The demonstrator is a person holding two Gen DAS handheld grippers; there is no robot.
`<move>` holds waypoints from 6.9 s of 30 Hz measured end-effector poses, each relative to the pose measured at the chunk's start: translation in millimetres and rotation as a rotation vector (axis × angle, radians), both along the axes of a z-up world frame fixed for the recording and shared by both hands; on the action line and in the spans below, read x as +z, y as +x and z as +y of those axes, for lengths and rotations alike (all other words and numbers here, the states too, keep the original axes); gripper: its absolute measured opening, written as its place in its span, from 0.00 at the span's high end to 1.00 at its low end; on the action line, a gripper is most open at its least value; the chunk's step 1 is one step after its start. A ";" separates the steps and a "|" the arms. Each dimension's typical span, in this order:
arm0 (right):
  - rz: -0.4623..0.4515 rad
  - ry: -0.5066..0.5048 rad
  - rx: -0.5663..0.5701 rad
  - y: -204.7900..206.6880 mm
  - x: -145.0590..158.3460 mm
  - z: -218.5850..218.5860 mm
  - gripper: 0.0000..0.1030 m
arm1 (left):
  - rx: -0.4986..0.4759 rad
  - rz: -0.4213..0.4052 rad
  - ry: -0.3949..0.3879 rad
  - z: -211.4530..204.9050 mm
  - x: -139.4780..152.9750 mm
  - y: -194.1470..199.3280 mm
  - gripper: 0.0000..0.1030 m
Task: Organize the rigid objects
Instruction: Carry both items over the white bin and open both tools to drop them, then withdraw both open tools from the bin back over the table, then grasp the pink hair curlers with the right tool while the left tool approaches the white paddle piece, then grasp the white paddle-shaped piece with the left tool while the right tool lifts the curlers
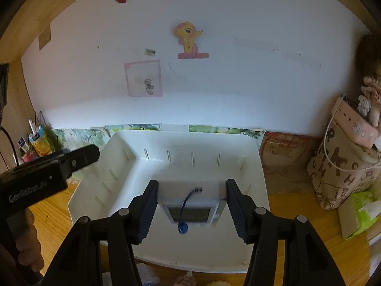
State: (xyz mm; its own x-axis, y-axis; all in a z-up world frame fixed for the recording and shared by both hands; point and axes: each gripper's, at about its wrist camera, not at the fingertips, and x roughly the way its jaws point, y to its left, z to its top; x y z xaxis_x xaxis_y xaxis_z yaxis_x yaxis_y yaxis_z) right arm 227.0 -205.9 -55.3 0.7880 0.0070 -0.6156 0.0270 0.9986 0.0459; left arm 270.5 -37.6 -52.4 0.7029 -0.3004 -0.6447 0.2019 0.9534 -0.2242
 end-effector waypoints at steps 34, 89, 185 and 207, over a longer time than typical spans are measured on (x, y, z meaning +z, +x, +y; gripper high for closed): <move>-0.219 -0.005 -0.124 -137.1 71.4 33.1 0.13 | 0.048 -0.200 -0.009 62.2 71.5 -126.3 0.07; 0.219 -0.017 -0.111 -219.1 -48.2 89.7 0.13 | -0.252 0.322 0.155 60.1 -52.0 -152.6 0.07; 0.543 -0.057 0.034 -200.7 -110.1 109.6 0.74 | -0.213 0.653 0.143 135.1 -145.5 -75.4 0.92; 0.534 -0.057 0.059 -226.4 -107.4 110.7 0.74 | -0.180 0.622 0.119 133.6 -116.4 -140.5 0.22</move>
State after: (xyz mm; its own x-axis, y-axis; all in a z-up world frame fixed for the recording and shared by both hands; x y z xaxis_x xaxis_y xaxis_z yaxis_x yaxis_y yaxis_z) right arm 0.6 -95.2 -162.8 0.3642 -0.0029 -0.9313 -0.0247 0.9996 -0.0128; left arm 130.0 96.0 -168.9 0.1335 -0.2798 -0.9507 0.2271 0.9424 -0.2454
